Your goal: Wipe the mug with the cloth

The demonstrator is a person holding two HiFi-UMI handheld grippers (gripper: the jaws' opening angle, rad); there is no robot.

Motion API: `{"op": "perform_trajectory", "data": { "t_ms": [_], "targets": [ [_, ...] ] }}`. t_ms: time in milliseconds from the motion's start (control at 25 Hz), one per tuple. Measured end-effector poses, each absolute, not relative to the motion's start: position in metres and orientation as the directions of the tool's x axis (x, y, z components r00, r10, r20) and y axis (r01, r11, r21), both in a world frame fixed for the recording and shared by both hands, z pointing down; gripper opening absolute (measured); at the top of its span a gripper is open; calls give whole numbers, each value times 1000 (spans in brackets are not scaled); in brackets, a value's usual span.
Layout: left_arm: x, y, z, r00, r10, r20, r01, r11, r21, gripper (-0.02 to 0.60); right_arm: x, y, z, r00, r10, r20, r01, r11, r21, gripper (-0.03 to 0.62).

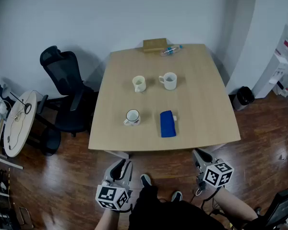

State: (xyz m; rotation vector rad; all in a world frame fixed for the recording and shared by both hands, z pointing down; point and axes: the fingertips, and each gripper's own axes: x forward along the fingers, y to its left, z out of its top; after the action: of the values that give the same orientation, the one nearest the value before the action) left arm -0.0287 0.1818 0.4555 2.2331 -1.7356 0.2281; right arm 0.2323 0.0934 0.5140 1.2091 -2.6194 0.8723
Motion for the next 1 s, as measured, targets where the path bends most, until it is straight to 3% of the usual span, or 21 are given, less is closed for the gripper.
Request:
{"op": "perform_trajectory", "data": {
  "t_ms": [280,600,720,880,1000],
  "targets": [
    [-92,112,506,313,-876,367,-946,-255,198,112,169,-13,574,-696,-572,434,-712,468,-524,146],
    [-140,38,541,486,-759,432,-870,-377,316,135,115,-97,653,-714,-398,577,-699,346,-626,162],
    [-142,30,546,529,-721,447,-847,-411,337,135,105,-103,673,-735,-325,596,-677,290,-676,230],
    [-129,29,548,573,-678,460,-818,-435,378,133,96,-95,697,-721,-237,651,-692,292,-660,230],
    [-108,28,548,605,-645,467,-795,-462,393,133,88,-96,698,-753,-216,621,-656,312,-687,172]
  ]
}}
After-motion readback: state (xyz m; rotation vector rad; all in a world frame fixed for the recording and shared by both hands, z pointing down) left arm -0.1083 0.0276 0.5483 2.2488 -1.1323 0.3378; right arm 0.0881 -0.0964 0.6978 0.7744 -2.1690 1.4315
